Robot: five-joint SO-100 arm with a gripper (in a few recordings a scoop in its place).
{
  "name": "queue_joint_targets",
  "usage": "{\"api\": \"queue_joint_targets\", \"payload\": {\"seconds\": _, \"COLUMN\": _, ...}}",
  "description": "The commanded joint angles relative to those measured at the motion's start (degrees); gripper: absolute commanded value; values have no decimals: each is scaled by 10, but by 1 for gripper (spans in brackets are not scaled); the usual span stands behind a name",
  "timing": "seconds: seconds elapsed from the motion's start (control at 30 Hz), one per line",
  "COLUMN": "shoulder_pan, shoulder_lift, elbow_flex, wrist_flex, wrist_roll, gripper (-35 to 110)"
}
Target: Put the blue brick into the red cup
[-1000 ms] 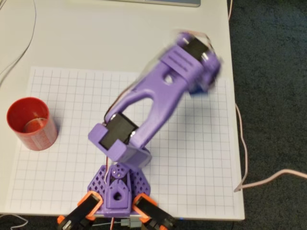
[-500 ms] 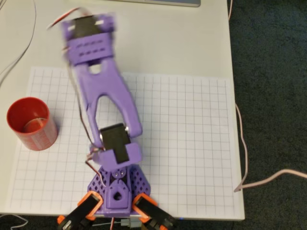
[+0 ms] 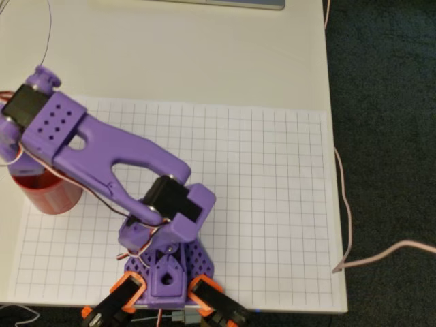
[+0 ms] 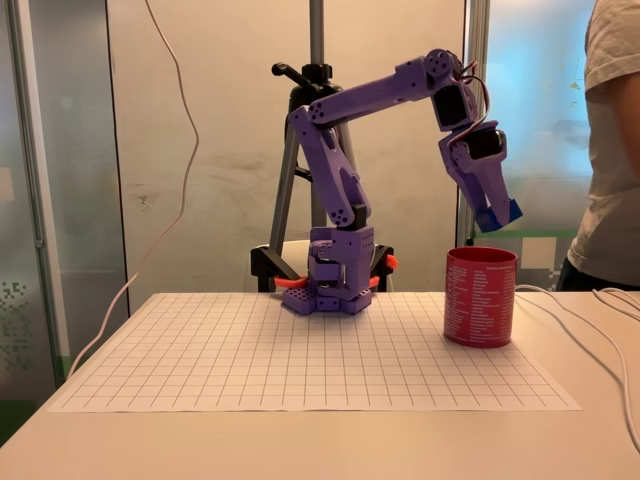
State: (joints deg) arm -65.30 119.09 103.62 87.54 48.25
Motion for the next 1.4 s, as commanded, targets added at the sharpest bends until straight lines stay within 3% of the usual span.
{"api": "queue_joint_targets", "payload": {"seconds": 0.0, "shoulder_pan": -28, "shoulder_lift": 42, "elbow_flex": 11, "wrist_flex": 10, "wrist_roll": 4, "gripper": 0}}
{"api": "queue_joint_targets", "payload": {"seconds": 0.3, "shoulder_pan": -27, "shoulder_lift": 50, "elbow_flex": 21, "wrist_flex": 5, "wrist_roll": -3, "gripper": 0}}
{"api": "queue_joint_targets", "payload": {"seconds": 0.43, "shoulder_pan": -14, "shoulder_lift": 70, "elbow_flex": 42, "wrist_flex": -18, "wrist_roll": -40, "gripper": 31}}
{"api": "queue_joint_targets", "payload": {"seconds": 0.57, "shoulder_pan": -13, "shoulder_lift": 98, "elbow_flex": 73, "wrist_flex": -35, "wrist_roll": -46, "gripper": 35}}
{"api": "queue_joint_targets", "payload": {"seconds": 0.9, "shoulder_pan": -13, "shoulder_lift": 111, "elbow_flex": 84, "wrist_flex": -40, "wrist_roll": -52, "gripper": 33}}
{"api": "queue_joint_targets", "payload": {"seconds": 0.93, "shoulder_pan": -12, "shoulder_lift": 114, "elbow_flex": 84, "wrist_flex": -42, "wrist_roll": -60, "gripper": 25}}
{"api": "queue_joint_targets", "payload": {"seconds": 0.97, "shoulder_pan": -5, "shoulder_lift": 120, "elbow_flex": 83, "wrist_flex": -60, "wrist_roll": -94, "gripper": 0}}
{"api": "queue_joint_targets", "payload": {"seconds": 1.03, "shoulder_pan": 4, "shoulder_lift": 128, "elbow_flex": 84, "wrist_flex": -54, "wrist_roll": -86, "gripper": 0}}
{"api": "queue_joint_targets", "payload": {"seconds": 1.17, "shoulder_pan": 96, "shoulder_lift": 156, "elbow_flex": 126, "wrist_flex": -124, "wrist_roll": -80, "gripper": 0}}
{"api": "queue_joint_targets", "payload": {"seconds": 1.37, "shoulder_pan": 370, "shoulder_lift": 259, "elbow_flex": 223, "wrist_flex": -258, "wrist_roll": -161, "gripper": 0}}
